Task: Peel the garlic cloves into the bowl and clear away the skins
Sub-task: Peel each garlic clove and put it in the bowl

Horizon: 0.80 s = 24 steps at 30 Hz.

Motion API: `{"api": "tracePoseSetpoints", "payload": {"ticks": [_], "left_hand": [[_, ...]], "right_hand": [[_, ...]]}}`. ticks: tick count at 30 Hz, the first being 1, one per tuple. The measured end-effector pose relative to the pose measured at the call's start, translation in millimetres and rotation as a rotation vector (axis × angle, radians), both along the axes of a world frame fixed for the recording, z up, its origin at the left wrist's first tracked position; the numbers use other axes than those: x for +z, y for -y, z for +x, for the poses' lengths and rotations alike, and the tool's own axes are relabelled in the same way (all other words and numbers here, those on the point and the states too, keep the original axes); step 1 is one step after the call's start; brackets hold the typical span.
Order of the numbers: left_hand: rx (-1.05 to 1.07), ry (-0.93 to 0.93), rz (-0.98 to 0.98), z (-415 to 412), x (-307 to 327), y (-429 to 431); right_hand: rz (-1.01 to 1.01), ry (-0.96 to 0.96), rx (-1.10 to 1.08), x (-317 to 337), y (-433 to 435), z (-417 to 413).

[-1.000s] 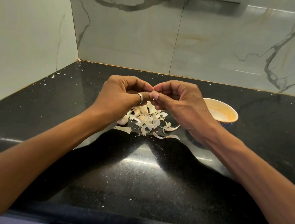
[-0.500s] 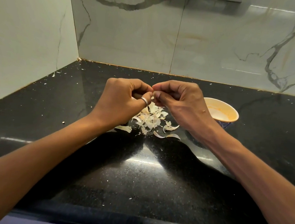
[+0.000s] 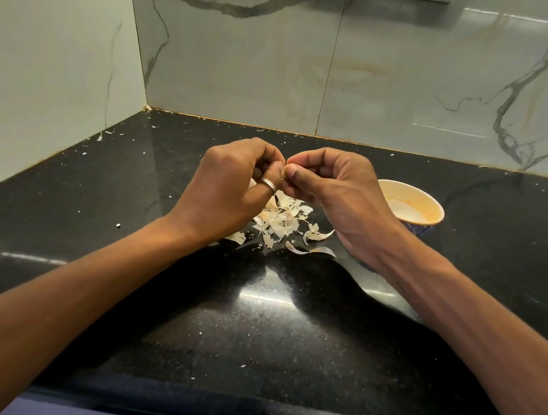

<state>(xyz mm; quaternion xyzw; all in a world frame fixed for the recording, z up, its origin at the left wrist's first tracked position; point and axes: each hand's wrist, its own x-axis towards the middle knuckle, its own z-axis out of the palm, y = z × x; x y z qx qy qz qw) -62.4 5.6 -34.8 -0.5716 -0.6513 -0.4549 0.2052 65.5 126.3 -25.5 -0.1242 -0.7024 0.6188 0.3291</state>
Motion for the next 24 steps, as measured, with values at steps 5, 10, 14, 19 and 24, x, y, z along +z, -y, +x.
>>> {"api": "tracePoseSetpoints", "payload": {"ticks": [5, 10, 14, 19, 24], "left_hand": [[-0.005, 0.004, 0.016, 1.6, 0.9, 1.3], [-0.023, -0.047, 0.025, 3.0, 0.5, 1.8], [-0.003, -0.069, 0.030, 2.9, 0.6, 2.6], [0.015, -0.099, 0.015, 2.0, -0.7, 1.8], [0.023, -0.095, 0.018, 1.5, -1.4, 1.2]], "right_hand": [[-0.118, -0.053, -0.002, 7.0, -4.9, 4.6], [-0.047, -0.043, -0.011, 5.9, -2.9, 3.9], [0.050, -0.032, -0.043, 4.0, -1.1, 3.6], [0.057, -0.036, -0.053, 3.0, 0.1, 2.4], [0.022, -0.031, -0.042, 2.6, 0.5, 2.3]]}}
